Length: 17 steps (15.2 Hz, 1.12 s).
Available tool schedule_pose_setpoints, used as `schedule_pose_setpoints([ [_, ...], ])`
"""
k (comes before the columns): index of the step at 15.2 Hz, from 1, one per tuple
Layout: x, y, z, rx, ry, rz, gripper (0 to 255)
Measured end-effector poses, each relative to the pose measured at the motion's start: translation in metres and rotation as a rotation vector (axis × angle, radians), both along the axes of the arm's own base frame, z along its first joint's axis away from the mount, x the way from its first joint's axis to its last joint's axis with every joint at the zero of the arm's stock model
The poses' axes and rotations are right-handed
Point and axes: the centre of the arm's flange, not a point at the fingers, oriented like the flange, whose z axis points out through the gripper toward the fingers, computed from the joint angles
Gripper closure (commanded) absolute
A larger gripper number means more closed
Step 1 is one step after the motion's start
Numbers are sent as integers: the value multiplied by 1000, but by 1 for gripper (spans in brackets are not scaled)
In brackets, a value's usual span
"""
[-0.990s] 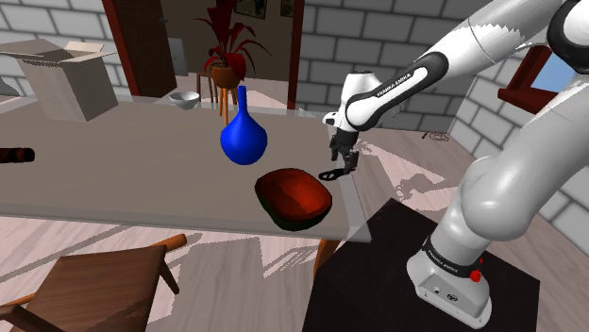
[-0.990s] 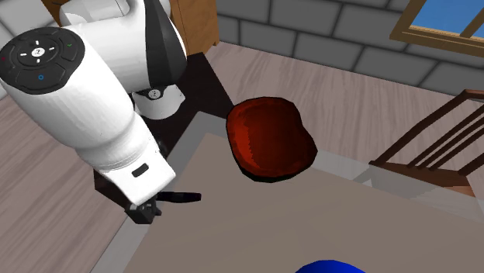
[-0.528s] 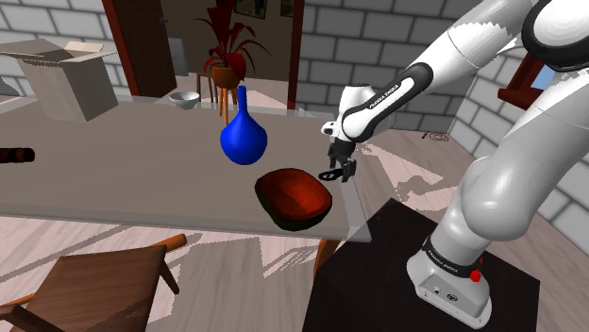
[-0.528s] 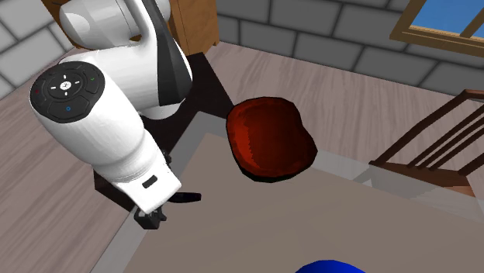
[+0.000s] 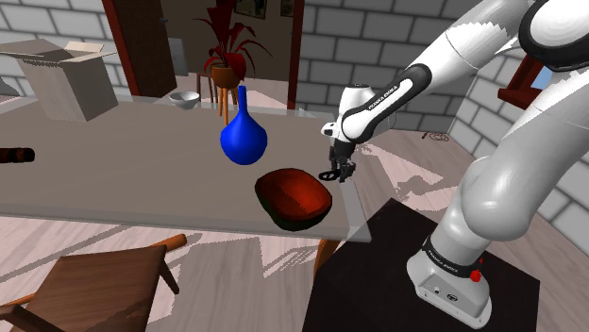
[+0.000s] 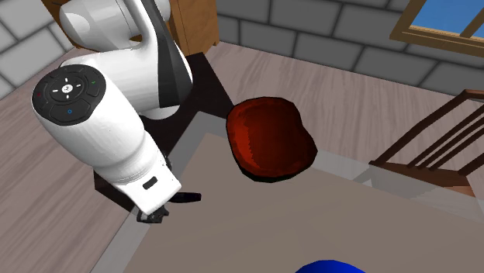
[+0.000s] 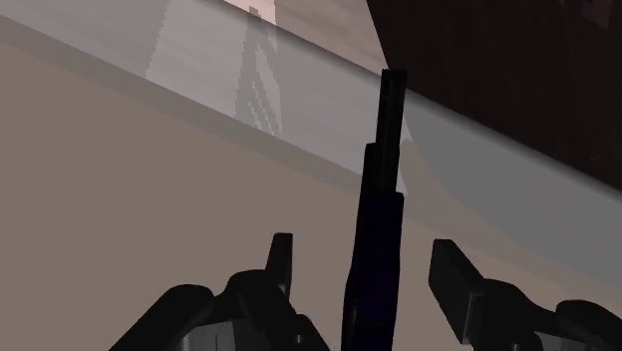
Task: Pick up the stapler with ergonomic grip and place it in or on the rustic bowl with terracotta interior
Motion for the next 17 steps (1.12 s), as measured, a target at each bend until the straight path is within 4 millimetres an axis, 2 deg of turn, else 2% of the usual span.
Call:
schedule_pose_setpoints([
  [9, 0, 0, 0, 0, 0, 0, 255],
  [17, 1, -1, 36, 0, 0, 0, 255],
])
